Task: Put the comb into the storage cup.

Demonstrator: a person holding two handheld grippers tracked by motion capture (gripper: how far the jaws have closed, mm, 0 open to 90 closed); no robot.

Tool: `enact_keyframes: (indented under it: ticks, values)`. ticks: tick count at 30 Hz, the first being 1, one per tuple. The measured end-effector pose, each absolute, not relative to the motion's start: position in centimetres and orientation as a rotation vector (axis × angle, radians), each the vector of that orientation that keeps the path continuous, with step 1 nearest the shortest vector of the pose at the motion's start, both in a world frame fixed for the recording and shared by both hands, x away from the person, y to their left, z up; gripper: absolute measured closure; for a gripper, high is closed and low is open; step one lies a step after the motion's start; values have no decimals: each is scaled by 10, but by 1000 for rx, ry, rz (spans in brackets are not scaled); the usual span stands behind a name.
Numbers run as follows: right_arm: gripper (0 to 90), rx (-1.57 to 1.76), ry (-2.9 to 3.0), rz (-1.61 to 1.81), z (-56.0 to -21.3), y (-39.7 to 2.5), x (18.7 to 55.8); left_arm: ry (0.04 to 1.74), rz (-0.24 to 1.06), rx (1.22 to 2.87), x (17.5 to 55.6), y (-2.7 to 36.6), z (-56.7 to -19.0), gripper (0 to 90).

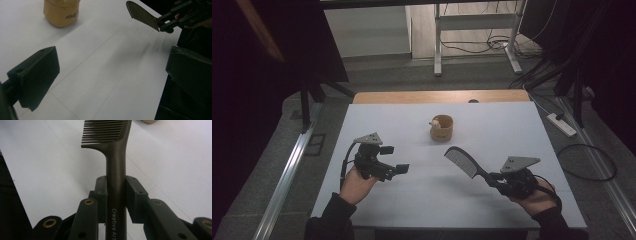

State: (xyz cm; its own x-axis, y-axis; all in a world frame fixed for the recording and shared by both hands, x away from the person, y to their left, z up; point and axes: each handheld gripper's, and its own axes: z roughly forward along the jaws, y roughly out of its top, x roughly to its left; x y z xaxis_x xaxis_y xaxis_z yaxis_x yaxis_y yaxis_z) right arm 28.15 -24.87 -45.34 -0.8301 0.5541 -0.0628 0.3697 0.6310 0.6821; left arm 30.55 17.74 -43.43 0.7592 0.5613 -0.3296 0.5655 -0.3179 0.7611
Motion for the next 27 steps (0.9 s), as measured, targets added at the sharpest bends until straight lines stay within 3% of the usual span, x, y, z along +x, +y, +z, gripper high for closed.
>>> enact_keyframes:
  ticks: [27]
  values:
    - [724,621,2564,1025,-450,-234,272,766,-116,1995,335,146,-428,0]
